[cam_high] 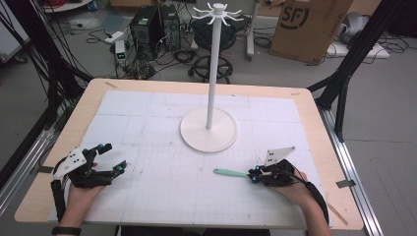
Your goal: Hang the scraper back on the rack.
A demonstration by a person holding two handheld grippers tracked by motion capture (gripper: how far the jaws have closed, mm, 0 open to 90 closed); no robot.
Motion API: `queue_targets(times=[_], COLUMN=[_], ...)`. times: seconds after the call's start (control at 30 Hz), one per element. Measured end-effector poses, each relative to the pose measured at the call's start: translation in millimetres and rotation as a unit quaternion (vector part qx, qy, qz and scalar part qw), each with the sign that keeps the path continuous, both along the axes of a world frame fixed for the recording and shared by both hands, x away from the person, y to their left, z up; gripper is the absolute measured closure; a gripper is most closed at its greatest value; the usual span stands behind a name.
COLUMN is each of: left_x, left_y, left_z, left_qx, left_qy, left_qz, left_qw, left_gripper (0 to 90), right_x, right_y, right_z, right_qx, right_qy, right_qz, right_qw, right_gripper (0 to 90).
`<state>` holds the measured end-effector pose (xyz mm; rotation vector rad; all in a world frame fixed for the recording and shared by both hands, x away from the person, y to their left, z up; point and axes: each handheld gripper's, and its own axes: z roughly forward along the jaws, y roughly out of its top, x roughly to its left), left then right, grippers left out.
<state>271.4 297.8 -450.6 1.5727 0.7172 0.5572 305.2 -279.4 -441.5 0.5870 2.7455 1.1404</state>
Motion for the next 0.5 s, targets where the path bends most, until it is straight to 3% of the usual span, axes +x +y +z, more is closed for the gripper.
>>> queue_targets(times=[0.13, 0.27, 0.5], left_x=[0.0, -0.2, -0.5], left_y=[0.1, 0.0, -0.6], left_z=[0.0, -0.1, -0.1], left_qx=[-0.001, -0.001, -0.001], left_qy=[0.0, -0.001, -0.002], left_qz=[0.0, 0.0, 0.001], left_qw=[1.0, 1.0, 1.0], left_gripper=[12.7, 12.7, 12.6], right_x=[-0.7, 1.8, 2.4], right_y=[0.4, -6.6, -15.2], right_z=[1.1, -0.4, 7.0], right_qx=[-0.001, 0.037, 0.066], right_qy=[-0.001, 0.012, 0.003], right_qz=[-0.007, -0.032, -0.059], right_qw=[1.0, 0.9987, 0.9961], right_gripper=[81.9, 81.9, 81.9])
